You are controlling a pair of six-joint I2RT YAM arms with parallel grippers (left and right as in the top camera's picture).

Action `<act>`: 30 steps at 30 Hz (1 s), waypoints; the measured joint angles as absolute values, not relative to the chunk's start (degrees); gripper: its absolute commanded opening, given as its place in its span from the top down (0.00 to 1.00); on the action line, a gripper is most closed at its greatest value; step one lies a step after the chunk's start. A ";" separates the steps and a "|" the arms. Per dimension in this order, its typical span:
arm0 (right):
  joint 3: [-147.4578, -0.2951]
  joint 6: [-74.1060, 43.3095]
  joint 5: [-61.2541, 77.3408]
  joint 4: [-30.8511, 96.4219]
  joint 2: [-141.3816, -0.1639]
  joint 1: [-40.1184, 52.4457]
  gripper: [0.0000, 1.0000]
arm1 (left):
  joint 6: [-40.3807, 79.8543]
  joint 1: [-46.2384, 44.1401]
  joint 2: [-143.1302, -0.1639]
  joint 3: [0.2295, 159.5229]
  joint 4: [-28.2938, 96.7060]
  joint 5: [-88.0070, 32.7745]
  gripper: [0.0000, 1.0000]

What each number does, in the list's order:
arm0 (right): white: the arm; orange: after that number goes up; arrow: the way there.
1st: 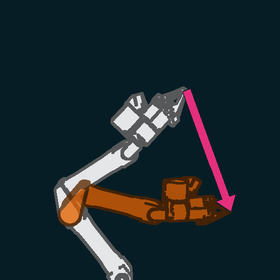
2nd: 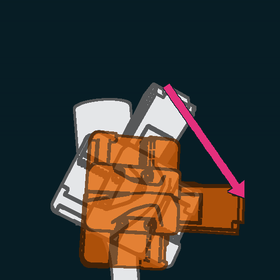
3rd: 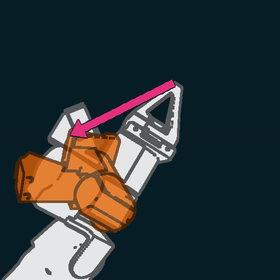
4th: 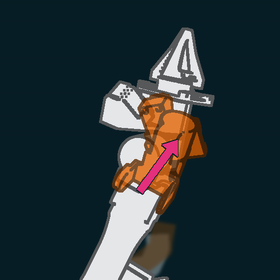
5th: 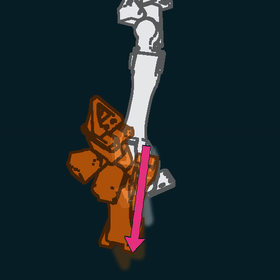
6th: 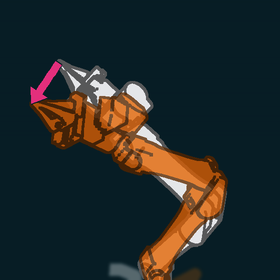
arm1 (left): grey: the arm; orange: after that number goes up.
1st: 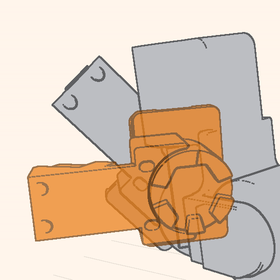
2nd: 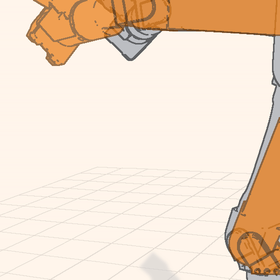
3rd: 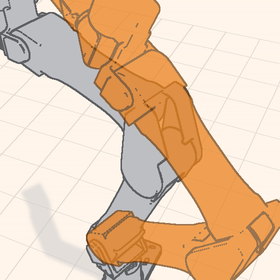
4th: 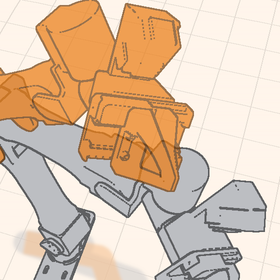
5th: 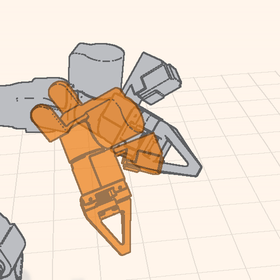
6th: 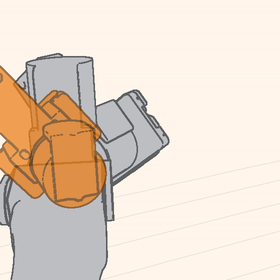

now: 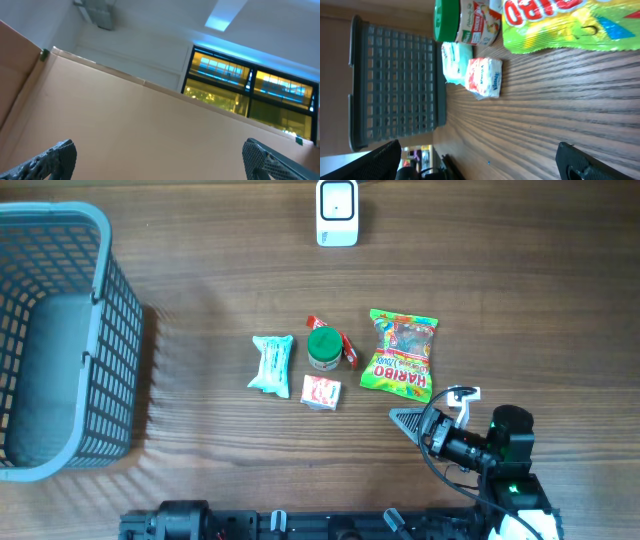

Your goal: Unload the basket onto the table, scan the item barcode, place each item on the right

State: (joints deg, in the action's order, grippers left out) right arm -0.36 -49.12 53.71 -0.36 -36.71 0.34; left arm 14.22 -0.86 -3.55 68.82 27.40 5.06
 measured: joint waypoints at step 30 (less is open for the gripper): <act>-0.36 -47.86 56.53 -0.16 -36.80 0.34 0.00 | 14.28 -2.92 -0.67 57.23 23.94 14.55 0.00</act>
State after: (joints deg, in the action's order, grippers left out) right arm -0.36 -47.86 56.53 -0.16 -36.80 0.34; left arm 14.28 -2.92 -0.67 57.23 23.94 14.55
